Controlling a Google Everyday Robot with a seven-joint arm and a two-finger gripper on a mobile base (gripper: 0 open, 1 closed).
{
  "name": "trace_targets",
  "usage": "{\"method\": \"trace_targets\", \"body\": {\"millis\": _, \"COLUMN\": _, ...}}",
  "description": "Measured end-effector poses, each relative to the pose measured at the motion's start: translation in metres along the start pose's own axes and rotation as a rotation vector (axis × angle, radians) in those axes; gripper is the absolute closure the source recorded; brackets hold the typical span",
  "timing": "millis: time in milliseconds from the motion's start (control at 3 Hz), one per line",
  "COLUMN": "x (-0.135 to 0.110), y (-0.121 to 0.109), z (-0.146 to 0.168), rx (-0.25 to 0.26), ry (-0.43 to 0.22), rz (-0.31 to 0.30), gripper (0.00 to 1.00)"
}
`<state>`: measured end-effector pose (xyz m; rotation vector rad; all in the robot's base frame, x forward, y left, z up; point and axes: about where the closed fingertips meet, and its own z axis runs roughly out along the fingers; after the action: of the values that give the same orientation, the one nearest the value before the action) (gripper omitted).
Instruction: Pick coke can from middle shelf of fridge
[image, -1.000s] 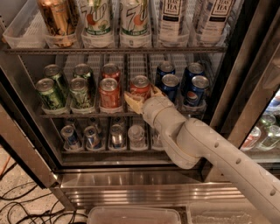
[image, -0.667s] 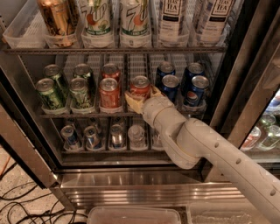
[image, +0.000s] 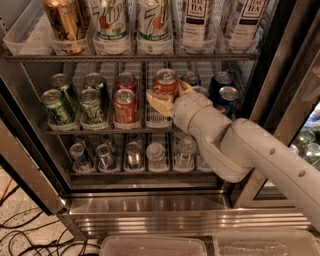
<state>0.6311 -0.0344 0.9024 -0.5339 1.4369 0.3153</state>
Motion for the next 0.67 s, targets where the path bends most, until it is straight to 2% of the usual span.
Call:
{"method": "trace_targets", "body": {"millis": 333, "x": -0.024, "y": 0.007, "z": -0.011, "rx": -0.079, "ry": -0.021, "rz": -0.013, "gripper": 1.0}}
{"method": "trace_targets", "body": {"millis": 667, "x": -0.025, "y": 0.031, "z": -0.033, "rx": -0.185, "ry": -0.032, "rz": 0.065, "gripper": 1.0}}
